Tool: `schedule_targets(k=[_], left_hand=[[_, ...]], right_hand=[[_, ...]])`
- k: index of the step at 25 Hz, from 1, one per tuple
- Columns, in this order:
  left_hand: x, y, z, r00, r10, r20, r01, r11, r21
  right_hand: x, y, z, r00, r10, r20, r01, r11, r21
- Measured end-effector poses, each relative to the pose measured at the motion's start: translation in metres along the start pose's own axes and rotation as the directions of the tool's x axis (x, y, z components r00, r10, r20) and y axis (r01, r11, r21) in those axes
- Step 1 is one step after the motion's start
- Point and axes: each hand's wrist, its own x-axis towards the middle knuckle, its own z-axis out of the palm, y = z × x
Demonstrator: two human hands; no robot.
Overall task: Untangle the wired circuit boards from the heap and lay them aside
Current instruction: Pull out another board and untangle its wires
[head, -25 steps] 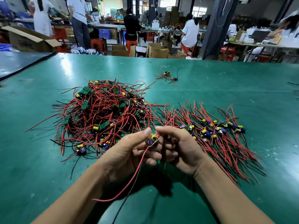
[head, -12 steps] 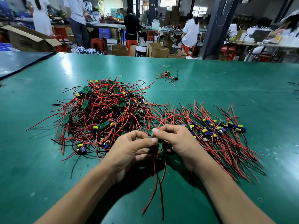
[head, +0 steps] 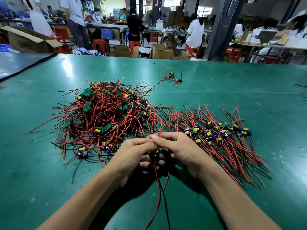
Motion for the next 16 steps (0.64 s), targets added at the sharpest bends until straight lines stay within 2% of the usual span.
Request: schedule_targets(k=[7, 12, 16], left_hand=[[-0.001, 0.003, -0.001, 1.000, -0.012, -0.013, 0.013, 0.998, 0.067], [-0.001, 0.002, 0.002, 0.999, -0.028, 0.015, 0.027, 0.997, 0.074], [-0.002, 0.003, 0.003, 0.998, -0.039, 0.057, 0.035, 0.997, 0.066]], right_hand=[[0.002, 0.004, 0.006, 0.996, -0.009, -0.085, 0.001, 0.996, -0.092], [0.007, 0.003, -0.009, 0.956, -0.201, -0.215, 0.106, 0.916, -0.388], [0.010, 0.002, -0.019, 0.862, -0.374, -0.341, 0.195, 0.867, -0.459]])
